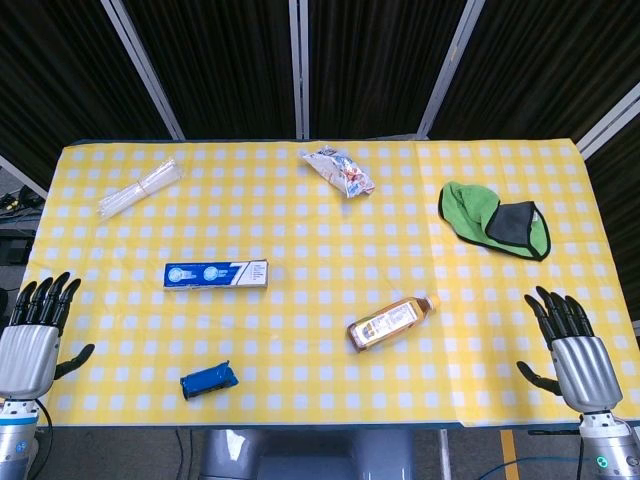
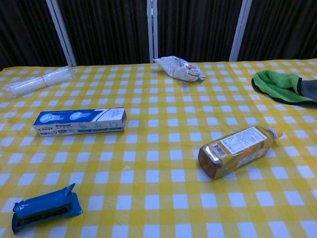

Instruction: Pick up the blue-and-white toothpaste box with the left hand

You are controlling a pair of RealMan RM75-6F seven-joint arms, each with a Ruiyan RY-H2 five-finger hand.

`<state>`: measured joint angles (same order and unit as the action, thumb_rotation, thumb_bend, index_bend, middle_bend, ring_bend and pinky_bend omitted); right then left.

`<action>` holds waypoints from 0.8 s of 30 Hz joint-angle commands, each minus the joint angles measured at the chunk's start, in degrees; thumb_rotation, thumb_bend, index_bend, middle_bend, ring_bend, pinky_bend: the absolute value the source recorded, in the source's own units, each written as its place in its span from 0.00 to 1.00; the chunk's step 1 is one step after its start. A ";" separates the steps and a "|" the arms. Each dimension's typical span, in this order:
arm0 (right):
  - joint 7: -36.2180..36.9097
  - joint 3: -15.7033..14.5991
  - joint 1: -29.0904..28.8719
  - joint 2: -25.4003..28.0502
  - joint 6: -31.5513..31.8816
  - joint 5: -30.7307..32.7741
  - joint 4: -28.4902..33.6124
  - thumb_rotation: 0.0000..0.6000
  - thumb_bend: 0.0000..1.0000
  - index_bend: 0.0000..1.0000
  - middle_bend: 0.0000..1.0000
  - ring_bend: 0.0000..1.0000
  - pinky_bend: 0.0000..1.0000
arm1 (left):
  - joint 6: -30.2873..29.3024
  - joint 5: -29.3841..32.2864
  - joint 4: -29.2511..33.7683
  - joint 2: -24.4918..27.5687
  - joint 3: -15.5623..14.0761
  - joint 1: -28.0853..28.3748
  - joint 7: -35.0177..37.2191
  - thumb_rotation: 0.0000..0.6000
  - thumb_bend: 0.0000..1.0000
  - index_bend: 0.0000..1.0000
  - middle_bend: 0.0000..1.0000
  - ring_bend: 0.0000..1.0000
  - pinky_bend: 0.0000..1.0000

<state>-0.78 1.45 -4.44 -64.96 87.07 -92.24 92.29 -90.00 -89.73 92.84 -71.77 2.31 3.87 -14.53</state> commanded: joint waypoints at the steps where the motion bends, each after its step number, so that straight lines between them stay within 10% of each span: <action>1: 0.09 0.02 0.03 0.05 0.09 -0.02 0.00 1.00 0.08 0.03 0.00 0.00 0.00 | 0.15 0.18 0.15 0.08 0.01 0.02 0.12 1.00 0.11 0.00 0.00 0.00 0.00; 24: 0.79 0.36 0.30 0.22 1.08 -0.11 -0.16 1.00 0.08 0.00 0.00 0.00 0.00 | 1.02 0.51 0.84 0.38 -0.35 0.14 -1.07 1.00 0.06 0.00 0.00 0.00 0.00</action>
<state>-0.04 1.79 -4.15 -64.76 88.17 -92.41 92.14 -88.97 -89.21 93.67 -71.39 1.97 4.01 -15.59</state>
